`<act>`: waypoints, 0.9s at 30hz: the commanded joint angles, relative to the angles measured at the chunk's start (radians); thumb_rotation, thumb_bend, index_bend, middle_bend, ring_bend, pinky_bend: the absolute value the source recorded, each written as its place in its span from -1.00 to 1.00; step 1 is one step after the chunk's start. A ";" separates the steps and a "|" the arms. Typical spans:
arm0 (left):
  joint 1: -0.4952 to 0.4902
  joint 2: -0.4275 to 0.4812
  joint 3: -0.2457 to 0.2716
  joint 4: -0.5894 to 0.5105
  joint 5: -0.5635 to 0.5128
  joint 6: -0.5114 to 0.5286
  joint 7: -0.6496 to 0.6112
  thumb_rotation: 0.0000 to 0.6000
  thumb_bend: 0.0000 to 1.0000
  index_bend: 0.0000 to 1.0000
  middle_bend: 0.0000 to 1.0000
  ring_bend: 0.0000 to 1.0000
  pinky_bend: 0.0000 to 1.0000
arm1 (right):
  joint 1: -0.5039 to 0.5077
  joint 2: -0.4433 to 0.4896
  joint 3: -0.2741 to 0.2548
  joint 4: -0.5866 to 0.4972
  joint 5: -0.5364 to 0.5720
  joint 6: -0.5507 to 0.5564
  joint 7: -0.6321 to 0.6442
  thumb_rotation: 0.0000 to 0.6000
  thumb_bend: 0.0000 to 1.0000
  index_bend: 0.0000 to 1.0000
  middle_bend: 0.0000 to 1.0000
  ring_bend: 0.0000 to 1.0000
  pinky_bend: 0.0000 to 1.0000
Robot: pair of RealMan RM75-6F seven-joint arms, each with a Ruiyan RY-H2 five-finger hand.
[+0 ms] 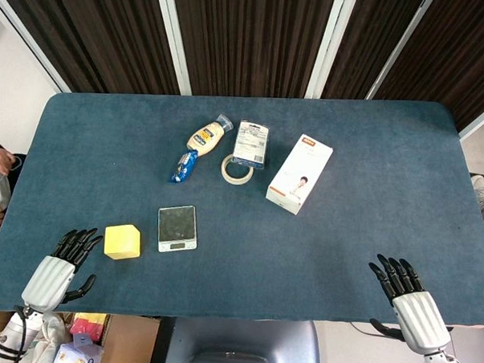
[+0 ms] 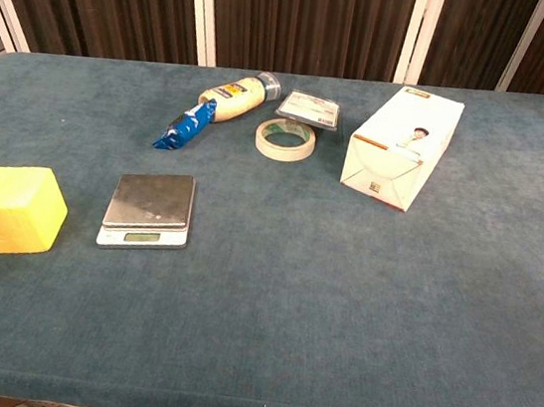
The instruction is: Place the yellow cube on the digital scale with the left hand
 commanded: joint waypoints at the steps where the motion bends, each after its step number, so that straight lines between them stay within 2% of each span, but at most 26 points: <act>1: -0.001 0.000 0.007 -0.004 0.011 -0.001 0.003 1.00 -0.17 -1.00 -1.00 -1.00 -0.84 | 0.002 -0.002 -0.001 0.000 0.000 -0.006 -0.006 1.00 -0.79 -1.00 -1.00 -1.00 -1.00; 4: 0.000 -0.003 0.012 -0.004 0.020 0.002 0.009 1.00 -0.18 -1.00 -1.00 -1.00 -0.79 | 0.002 -0.002 -0.003 -0.001 -0.003 -0.006 -0.005 1.00 -0.79 -1.00 -1.00 -1.00 -1.00; 6: 0.000 -0.006 0.015 -0.003 0.028 0.003 0.013 1.00 -0.18 -1.00 -0.98 -0.93 -0.61 | 0.002 -0.001 -0.004 0.000 -0.005 -0.006 -0.003 1.00 -0.79 -1.00 -1.00 -1.00 -1.00; 7: 0.001 -0.014 0.017 -0.001 0.040 0.013 0.018 1.00 -0.18 -1.00 -0.87 -0.73 -0.33 | 0.002 0.000 -0.004 0.000 -0.006 -0.004 0.000 1.00 -0.79 -1.00 -1.00 -1.00 -1.00; 8: 0.004 -0.027 0.017 0.004 0.048 0.025 0.022 1.00 -0.17 -1.00 -0.59 -0.33 0.10 | 0.002 0.001 -0.004 -0.002 -0.006 -0.002 0.006 1.00 -0.79 -1.00 -1.00 -1.00 -1.00; 9: 0.008 -0.049 0.017 0.011 0.060 0.042 0.023 1.00 -0.16 -1.00 -0.36 -0.05 0.36 | 0.002 0.002 -0.003 -0.002 -0.006 0.001 0.011 1.00 -0.79 -1.00 -1.00 -1.00 -1.00; 10: 0.010 -0.079 0.017 0.016 0.078 0.060 0.018 1.00 -0.15 -0.99 0.01 0.33 0.66 | 0.003 0.003 -0.001 0.000 -0.005 0.001 0.013 1.00 -0.79 -1.00 -1.00 -1.00 -1.00; 12: 0.003 -0.162 0.019 0.033 0.075 0.029 0.005 1.00 -0.08 -0.91 0.52 0.83 0.97 | 0.006 0.002 0.003 0.000 0.004 -0.004 0.022 1.00 -0.79 -1.00 -1.00 -1.00 -1.00; 13: -0.002 -0.178 0.018 0.032 0.062 0.007 -0.001 1.00 -0.02 -0.82 0.70 0.96 1.00 | 0.006 0.002 0.004 0.001 0.005 -0.004 0.023 1.00 -0.79 -1.00 -1.00 -1.00 -1.00; 17: -0.033 -0.218 -0.001 -0.010 -0.033 -0.119 -0.041 1.00 0.24 -0.60 0.97 1.00 1.00 | 0.004 0.001 0.007 0.004 0.004 0.007 0.031 1.00 -0.79 -1.00 -1.00 -1.00 -1.00; 21: -0.065 -0.229 -0.022 -0.041 -0.116 -0.235 0.013 1.00 0.40 -0.58 1.00 1.00 1.00 | 0.002 -0.003 0.011 0.011 0.000 0.023 0.051 1.00 -0.79 -1.00 -1.00 -1.00 -1.00; 27: -0.090 -0.276 -0.056 -0.062 -0.199 -0.308 0.143 1.00 0.44 -0.65 1.00 1.00 1.00 | 0.003 -0.006 0.011 0.018 0.000 0.021 0.056 1.00 -0.79 -1.00 -1.00 -1.00 -1.00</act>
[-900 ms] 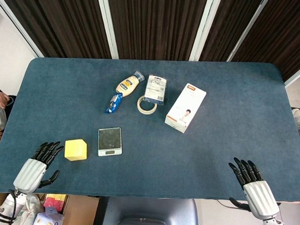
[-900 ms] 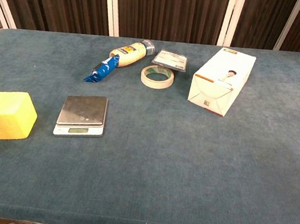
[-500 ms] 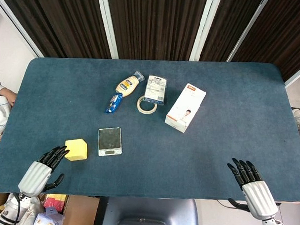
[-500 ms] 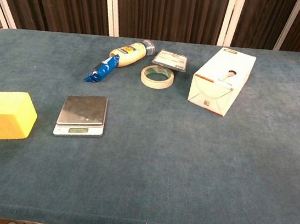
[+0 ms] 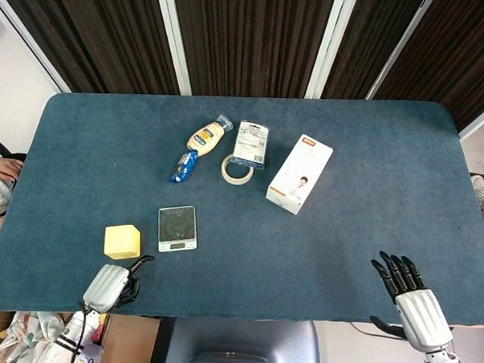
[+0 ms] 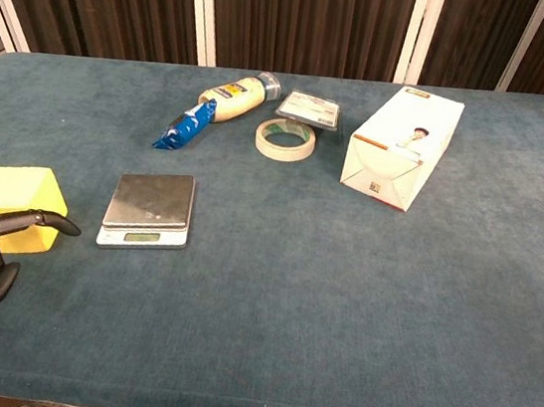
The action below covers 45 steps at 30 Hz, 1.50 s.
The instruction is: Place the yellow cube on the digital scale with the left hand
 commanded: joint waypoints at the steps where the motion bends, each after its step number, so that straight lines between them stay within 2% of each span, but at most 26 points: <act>1: -0.026 -0.040 -0.032 -0.022 -0.067 -0.055 0.086 1.00 0.44 -0.67 1.00 1.00 1.00 | 0.000 0.000 0.000 0.001 0.001 0.000 0.000 1.00 -0.79 -1.00 -1.00 -1.00 -1.00; 8: -0.046 -0.068 -0.062 -0.036 -0.168 -0.111 0.227 1.00 0.44 -0.77 1.00 1.00 1.00 | 0.000 0.001 -0.001 0.002 0.002 -0.001 0.001 1.00 -0.79 -1.00 -1.00 -1.00 -1.00; 20: -0.070 -0.087 -0.086 -0.024 -0.255 -0.147 0.299 1.00 0.44 -0.77 1.00 1.00 1.00 | 0.000 0.005 -0.003 -0.001 0.003 -0.003 0.005 1.00 -0.79 -1.00 -1.00 -1.00 -1.00; 45: -0.067 -0.082 -0.061 -0.016 -0.248 -0.119 0.279 1.00 0.44 -0.68 1.00 1.00 1.00 | 0.000 0.003 -0.005 -0.003 0.006 -0.011 -0.008 1.00 -0.79 -1.00 -1.00 -1.00 -1.00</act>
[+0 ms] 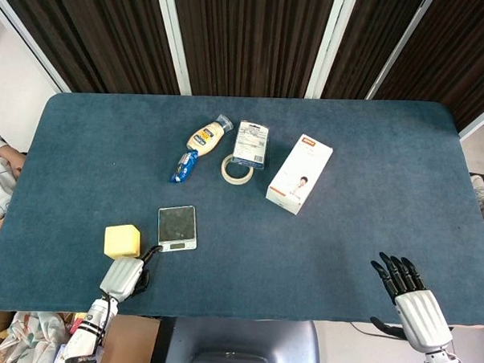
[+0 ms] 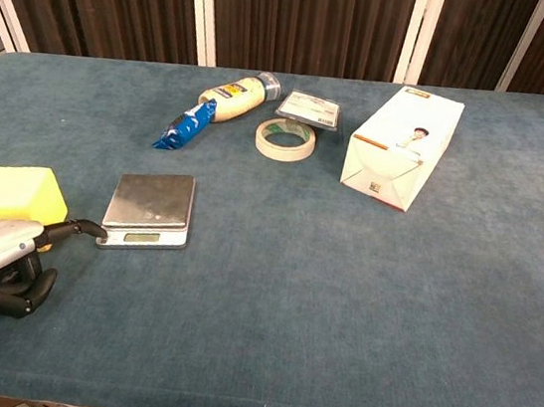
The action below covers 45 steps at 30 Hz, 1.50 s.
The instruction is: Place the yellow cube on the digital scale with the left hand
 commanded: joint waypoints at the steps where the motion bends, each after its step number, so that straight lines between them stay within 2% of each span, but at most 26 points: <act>1: -0.002 0.001 0.001 0.000 -0.002 -0.003 0.000 1.00 0.44 -0.68 1.00 1.00 1.00 | 0.000 -0.001 0.000 -0.001 0.001 -0.001 -0.002 1.00 -0.79 -1.00 -1.00 -1.00 -1.00; 25: -0.009 -0.001 0.017 0.011 0.001 -0.018 -0.009 1.00 0.44 -0.61 1.00 1.00 1.00 | -0.001 -0.001 0.001 -0.003 0.003 0.000 -0.002 1.00 -0.79 -1.00 -1.00 -1.00 -1.00; 39: -0.019 -0.010 0.020 0.016 -0.011 -0.004 0.129 1.00 0.42 -0.59 1.00 1.00 1.00 | -0.003 -0.001 0.001 -0.005 0.007 -0.001 -0.007 1.00 -0.79 -1.00 -1.00 -1.00 -1.00; 42: -0.016 -0.014 0.009 0.010 0.003 0.028 0.121 1.00 0.42 -0.66 1.00 1.00 1.00 | -0.003 0.000 0.001 -0.006 0.006 0.000 -0.005 1.00 -0.79 -1.00 -1.00 -1.00 -1.00; 45: -0.005 -0.008 -0.001 0.003 0.061 0.098 0.069 1.00 0.37 -0.86 1.00 1.00 1.00 | -0.003 0.002 0.000 -0.006 0.003 0.002 0.000 1.00 -0.79 -1.00 -1.00 -1.00 -1.00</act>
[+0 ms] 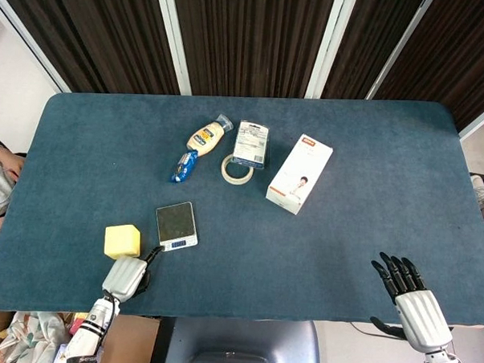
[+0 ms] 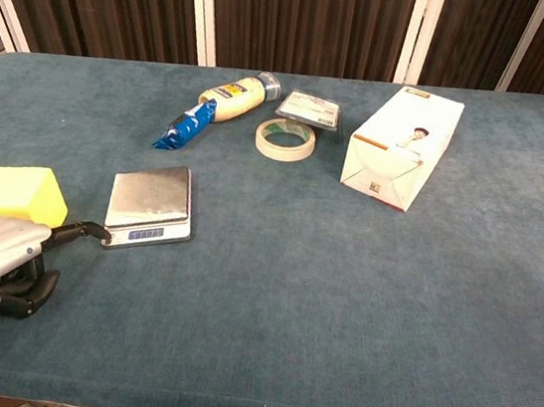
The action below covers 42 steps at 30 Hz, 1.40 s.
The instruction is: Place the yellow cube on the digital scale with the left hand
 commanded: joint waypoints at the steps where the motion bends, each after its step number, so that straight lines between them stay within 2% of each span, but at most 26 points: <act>1: 0.014 0.010 -0.012 -0.011 0.077 0.090 -0.070 1.00 0.32 -0.94 1.00 1.00 1.00 | 0.000 0.002 -0.001 0.000 -0.002 0.001 0.002 1.00 -0.79 -1.00 -1.00 -1.00 -1.00; 3: 0.021 0.027 -0.016 -0.020 0.130 0.147 -0.114 1.00 0.24 -1.00 0.97 1.00 1.00 | 0.000 0.002 -0.003 0.001 -0.003 0.000 0.003 1.00 -0.79 -1.00 -1.00 -1.00 -1.00; 6: 0.034 0.060 -0.018 -0.044 0.205 0.234 -0.180 1.00 0.10 -1.00 0.74 1.00 1.00 | 0.000 0.004 -0.005 0.000 -0.007 -0.001 0.007 1.00 -0.79 -1.00 -1.00 -1.00 -1.00; 7: 0.040 0.074 -0.017 -0.049 0.236 0.271 -0.203 1.00 0.05 -1.00 0.58 0.95 1.00 | 0.000 0.005 -0.006 -0.001 -0.008 0.001 0.009 1.00 -0.79 -1.00 -1.00 -1.00 -1.00; 9: 0.047 0.095 -0.014 -0.050 0.270 0.308 -0.225 1.00 -0.03 -1.00 0.29 0.66 0.85 | 0.000 0.005 -0.007 -0.001 -0.010 0.001 0.008 1.00 -0.79 -1.00 -1.00 -1.00 -1.00; 10: 0.048 0.107 -0.014 -0.050 0.279 0.316 -0.231 1.00 -0.09 -1.00 -0.02 0.18 0.47 | -0.001 0.005 -0.007 -0.001 -0.010 0.001 0.008 1.00 -0.79 -1.00 -1.00 -1.00 -1.00; 11: 0.047 0.120 -0.016 -0.047 0.283 0.319 -0.227 1.00 -0.12 -1.00 -0.23 -0.13 0.18 | -0.001 0.005 -0.008 -0.001 -0.011 0.001 0.006 1.00 -0.79 -1.00 -1.00 -1.00 -1.00; 12: 0.046 0.142 -0.018 -0.045 0.277 0.311 -0.213 1.00 -0.16 -1.00 -0.55 -0.57 -0.26 | -0.001 0.005 -0.009 -0.001 -0.012 0.001 0.005 1.00 -0.79 -1.00 -1.00 -1.00 -1.00; 13: 0.043 0.158 -0.020 -0.047 0.265 0.297 -0.205 1.00 -0.18 -1.00 -0.82 -0.88 -0.63 | -0.001 0.005 -0.009 -0.002 -0.014 0.001 0.005 1.00 -0.79 -1.00 -1.00 -1.00 -1.00; 15: 0.032 0.192 -0.023 -0.050 0.223 0.240 -0.218 1.00 -0.21 -1.00 -0.99 -1.00 -0.87 | -0.002 0.004 -0.009 -0.002 -0.015 0.003 0.004 1.00 -0.79 -1.00 -1.00 -1.00 -1.00; 16: 0.026 0.204 -0.022 -0.048 0.202 0.205 -0.223 1.00 -0.22 -1.00 -1.00 -1.00 -0.94 | -0.002 0.004 -0.009 -0.002 -0.014 0.002 0.002 1.00 -0.79 -1.00 -1.00 -1.00 -1.00; 19: 0.004 0.216 -0.021 -0.019 0.138 0.105 -0.212 1.00 -0.25 -1.00 -1.00 -1.00 -1.00 | 0.000 0.003 -0.011 -0.003 -0.015 -0.005 -0.004 1.00 -0.79 -1.00 -1.00 -1.00 -1.00; 23: -0.007 0.170 -0.025 0.053 0.089 0.050 -0.173 1.00 -0.27 -1.00 -1.00 -1.00 -1.00 | 0.001 0.005 -0.009 -0.006 -0.010 -0.010 -0.005 1.00 -0.79 -1.00 -1.00 -1.00 -1.00; 28: -0.021 0.158 -0.034 0.078 0.041 -0.002 -0.142 1.00 -0.27 -1.00 -1.00 -1.00 -0.99 | 0.003 0.006 -0.007 -0.006 -0.005 -0.013 -0.005 1.00 -0.79 -1.00 -1.00 -1.00 -1.00; 30: -0.024 0.159 -0.043 0.073 0.012 -0.014 -0.107 1.00 -0.28 -0.98 -0.97 -0.91 -0.81 | 0.003 0.007 -0.007 -0.007 -0.003 -0.015 -0.004 1.00 -0.79 -1.00 -1.00 -1.00 -1.00; 33: -0.015 0.136 -0.069 0.082 -0.005 0.026 -0.107 1.00 -0.26 -0.53 -0.42 -0.13 0.11 | 0.002 0.008 -0.007 -0.008 -0.002 -0.013 -0.002 1.00 -0.79 -1.00 -1.00 -1.00 -1.00; 34: -0.011 0.121 -0.076 0.097 -0.001 0.050 -0.106 1.00 -0.21 -0.28 -0.10 0.31 0.55 | 0.002 0.008 -0.007 -0.008 -0.003 -0.012 -0.001 1.00 -0.79 -1.00 -1.00 -1.00 -1.00; 35: -0.006 0.098 -0.086 0.124 0.013 0.090 -0.110 1.00 -0.15 -0.12 0.13 0.61 0.81 | 0.002 0.008 -0.007 -0.008 -0.003 -0.011 0.000 1.00 -0.79 -1.00 -1.00 -1.00 -1.00; 38: -0.002 0.074 -0.094 0.152 0.029 0.125 -0.126 1.00 -0.07 0.08 0.36 0.83 0.96 | 0.002 0.008 -0.007 -0.008 -0.003 -0.012 0.000 1.00 -0.79 -1.00 -1.00 -1.00 -1.00; 41: -0.009 0.047 -0.122 0.159 0.073 0.188 -0.217 1.00 0.08 0.31 0.67 0.99 1.00 | 0.003 0.008 -0.007 -0.008 -0.002 -0.014 -0.003 1.00 -0.79 -1.00 -1.00 -1.00 -1.00; 42: -0.014 0.047 -0.130 0.152 0.081 0.197 -0.228 1.00 0.11 0.33 0.70 1.00 1.00 | 0.003 0.007 -0.007 -0.009 -0.001 -0.015 -0.003 1.00 -0.79 -1.00 -1.00 -1.00 -1.00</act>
